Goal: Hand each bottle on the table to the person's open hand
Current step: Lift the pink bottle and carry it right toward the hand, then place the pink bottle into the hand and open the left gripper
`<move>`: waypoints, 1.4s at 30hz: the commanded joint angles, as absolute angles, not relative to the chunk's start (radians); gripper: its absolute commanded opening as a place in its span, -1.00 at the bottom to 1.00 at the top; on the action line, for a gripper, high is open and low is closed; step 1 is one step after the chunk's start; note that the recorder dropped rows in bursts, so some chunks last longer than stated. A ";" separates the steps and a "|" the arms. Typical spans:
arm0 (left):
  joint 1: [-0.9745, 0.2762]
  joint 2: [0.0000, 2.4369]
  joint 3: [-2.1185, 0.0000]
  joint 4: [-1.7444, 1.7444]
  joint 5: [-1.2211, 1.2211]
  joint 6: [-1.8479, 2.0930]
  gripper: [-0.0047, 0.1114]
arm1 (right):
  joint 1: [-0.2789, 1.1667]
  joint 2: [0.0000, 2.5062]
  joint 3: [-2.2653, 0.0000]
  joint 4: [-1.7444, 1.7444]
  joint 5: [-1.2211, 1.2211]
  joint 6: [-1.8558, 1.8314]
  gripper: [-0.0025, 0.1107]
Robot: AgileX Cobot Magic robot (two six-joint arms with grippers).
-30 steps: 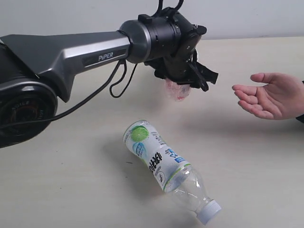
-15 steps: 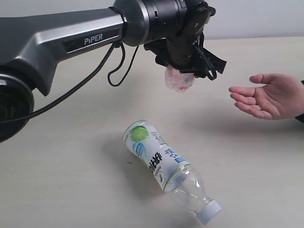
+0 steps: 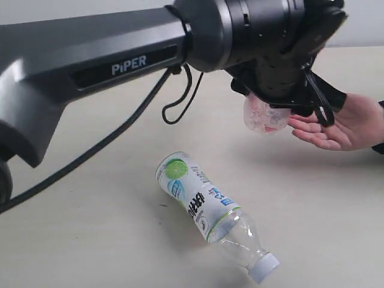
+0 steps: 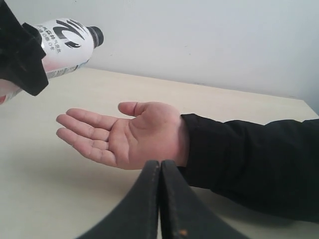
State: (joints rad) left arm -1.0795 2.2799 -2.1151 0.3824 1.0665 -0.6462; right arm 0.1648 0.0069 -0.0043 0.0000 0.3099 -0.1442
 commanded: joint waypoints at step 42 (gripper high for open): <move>-1.229 2.416 -2.121 0.514 0.734 -1.157 -0.92 | 0.168 0.000 0.000 0.000 0.298 -0.144 -0.96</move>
